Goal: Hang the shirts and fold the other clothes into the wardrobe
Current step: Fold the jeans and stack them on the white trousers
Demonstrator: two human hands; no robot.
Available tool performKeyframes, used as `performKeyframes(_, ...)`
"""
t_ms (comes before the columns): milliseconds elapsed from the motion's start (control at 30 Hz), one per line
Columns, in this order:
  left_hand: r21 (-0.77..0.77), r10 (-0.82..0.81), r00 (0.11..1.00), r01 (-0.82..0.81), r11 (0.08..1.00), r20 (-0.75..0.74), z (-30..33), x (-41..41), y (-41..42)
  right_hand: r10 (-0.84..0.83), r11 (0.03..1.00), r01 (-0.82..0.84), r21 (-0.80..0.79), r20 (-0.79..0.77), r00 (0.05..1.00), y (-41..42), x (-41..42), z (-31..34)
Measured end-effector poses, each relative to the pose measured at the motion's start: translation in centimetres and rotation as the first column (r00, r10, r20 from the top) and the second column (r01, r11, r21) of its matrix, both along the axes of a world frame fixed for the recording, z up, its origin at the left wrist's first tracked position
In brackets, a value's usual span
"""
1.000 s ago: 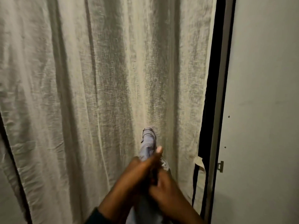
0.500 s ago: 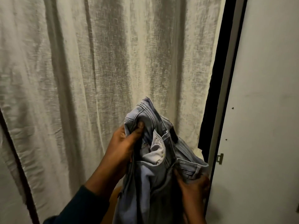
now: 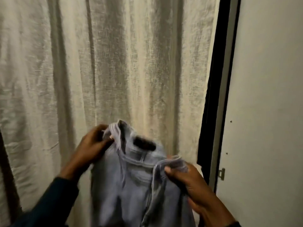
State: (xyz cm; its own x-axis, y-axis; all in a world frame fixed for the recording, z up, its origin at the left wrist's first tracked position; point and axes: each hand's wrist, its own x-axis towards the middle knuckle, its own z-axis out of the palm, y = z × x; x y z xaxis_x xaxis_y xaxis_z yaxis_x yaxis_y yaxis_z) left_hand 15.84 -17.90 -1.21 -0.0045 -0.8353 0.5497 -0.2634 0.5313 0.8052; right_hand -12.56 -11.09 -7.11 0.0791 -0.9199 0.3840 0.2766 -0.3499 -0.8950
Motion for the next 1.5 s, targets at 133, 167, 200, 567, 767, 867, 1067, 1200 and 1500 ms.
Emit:
performKeyframes(133,0.127,0.139,0.961,-0.111,0.986,-0.237,-1.4,-2.5,1.0,-0.141,0.990,0.140,0.036,0.043,0.989,-0.8,2.1,0.1)
performKeyframes(167,0.158,0.082,0.953,-0.037,0.987,-0.292,-1.7,-2.6,0.9,-0.175,0.985,0.173,0.027,0.070,0.982,-1.1,2.2,0.2)
performKeyframes(200,0.171,0.025,0.948,0.031,0.985,-0.317,-1.9,-2.5,1.1,-0.202,0.979,0.201,0.013,0.077,0.976,-1.4,2.3,0.3)
performKeyframes(567,-0.333,0.351,0.931,-0.364,0.870,-0.101,-1.9,-0.5,4.9,-0.064,0.993,0.066,-0.095,0.025,0.998,0.5,0.5,-0.4)
performKeyframes(767,-0.117,0.428,0.864,-0.470,0.875,-0.267,-1.3,0.2,6.6,0.103,0.991,-0.072,0.113,-0.300,0.948,2.3,3.2,-8.5)
performKeyframes(867,-0.103,0.411,0.870,-0.451,0.886,-0.272,-2.1,-0.3,7.1,0.106,0.994,-0.083,0.065,-0.607,0.788,4.5,7.3,-10.2)
performKeyframes(1067,-0.174,0.466,0.797,-0.558,0.811,-0.385,-0.4,6.8,7.4,-0.263,0.963,0.268,-0.009,-0.231,0.937,3.6,13.8,-6.8)
performKeyframes(1200,-0.203,0.573,0.813,-0.581,0.788,-0.101,-2.0,13.6,5.8,-0.384,0.909,0.416,-0.020,-0.425,0.820,0.3,17.6,-3.9)
performKeyframes(1500,-0.203,0.716,0.691,-0.718,0.665,-0.099,-6.3,24.1,6.2,-0.378,0.922,0.388,-0.013,-0.259,0.889,-0.8,27.7,-0.6)
